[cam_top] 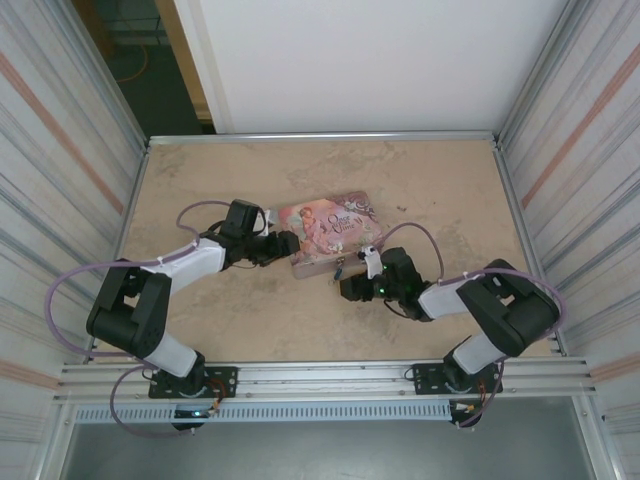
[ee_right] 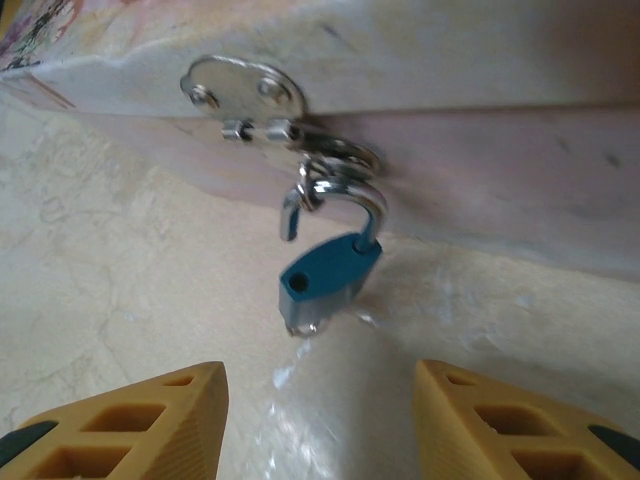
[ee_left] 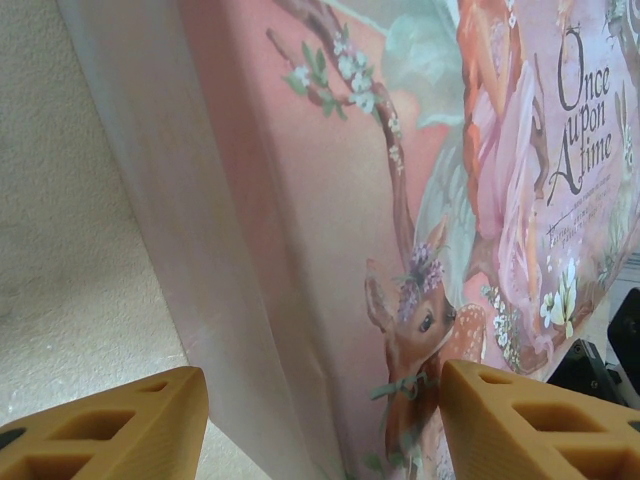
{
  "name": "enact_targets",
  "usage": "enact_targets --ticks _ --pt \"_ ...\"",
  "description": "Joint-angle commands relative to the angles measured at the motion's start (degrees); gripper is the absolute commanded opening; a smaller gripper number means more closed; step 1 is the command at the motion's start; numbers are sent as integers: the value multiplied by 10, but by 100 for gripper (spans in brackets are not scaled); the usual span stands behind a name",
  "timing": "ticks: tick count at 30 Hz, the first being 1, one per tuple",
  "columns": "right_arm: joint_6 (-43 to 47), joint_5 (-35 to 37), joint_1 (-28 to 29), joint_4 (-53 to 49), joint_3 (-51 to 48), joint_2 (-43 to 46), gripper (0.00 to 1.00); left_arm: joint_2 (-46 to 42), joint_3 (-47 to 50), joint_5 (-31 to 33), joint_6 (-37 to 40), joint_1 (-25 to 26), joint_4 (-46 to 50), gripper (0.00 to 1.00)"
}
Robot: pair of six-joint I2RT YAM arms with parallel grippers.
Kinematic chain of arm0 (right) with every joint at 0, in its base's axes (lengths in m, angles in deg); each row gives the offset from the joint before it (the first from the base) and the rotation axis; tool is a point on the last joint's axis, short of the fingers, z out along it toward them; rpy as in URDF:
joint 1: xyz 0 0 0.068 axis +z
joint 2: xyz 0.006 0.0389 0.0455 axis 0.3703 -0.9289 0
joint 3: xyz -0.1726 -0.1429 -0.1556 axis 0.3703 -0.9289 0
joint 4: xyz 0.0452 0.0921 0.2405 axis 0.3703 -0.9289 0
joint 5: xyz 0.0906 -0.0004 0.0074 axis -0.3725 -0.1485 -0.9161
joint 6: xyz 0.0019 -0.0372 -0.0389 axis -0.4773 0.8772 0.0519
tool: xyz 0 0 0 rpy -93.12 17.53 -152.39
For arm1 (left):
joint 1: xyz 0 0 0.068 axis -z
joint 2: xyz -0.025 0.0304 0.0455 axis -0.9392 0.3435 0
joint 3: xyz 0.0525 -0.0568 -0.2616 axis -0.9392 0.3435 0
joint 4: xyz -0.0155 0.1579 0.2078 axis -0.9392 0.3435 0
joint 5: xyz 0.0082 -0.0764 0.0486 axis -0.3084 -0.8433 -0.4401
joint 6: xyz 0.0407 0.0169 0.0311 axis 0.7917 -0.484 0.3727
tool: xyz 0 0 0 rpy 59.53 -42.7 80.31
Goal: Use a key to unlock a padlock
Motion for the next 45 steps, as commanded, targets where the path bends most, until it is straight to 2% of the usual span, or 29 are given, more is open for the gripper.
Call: enact_targets --ticks 1,12,29,34,41,45 --pt "-20 29 12 31 23 -21 51 -12 17 19 -4 6 26 63" --pt "-50 99 28 57 31 -64 49 -27 24 28 -11 8 28 62" --pt "-41 142 31 18 10 -39 23 -35 24 38 -10 8 36 62" --pt "-40 124 31 21 6 -34 11 -35 26 38 -10 8 37 62" --pt "-52 113 26 51 -10 -18 1 -37 26 39 -8 8 40 62" --pt "-77 104 23 62 -5 -9 0 -40 29 42 -5 10 47 62"
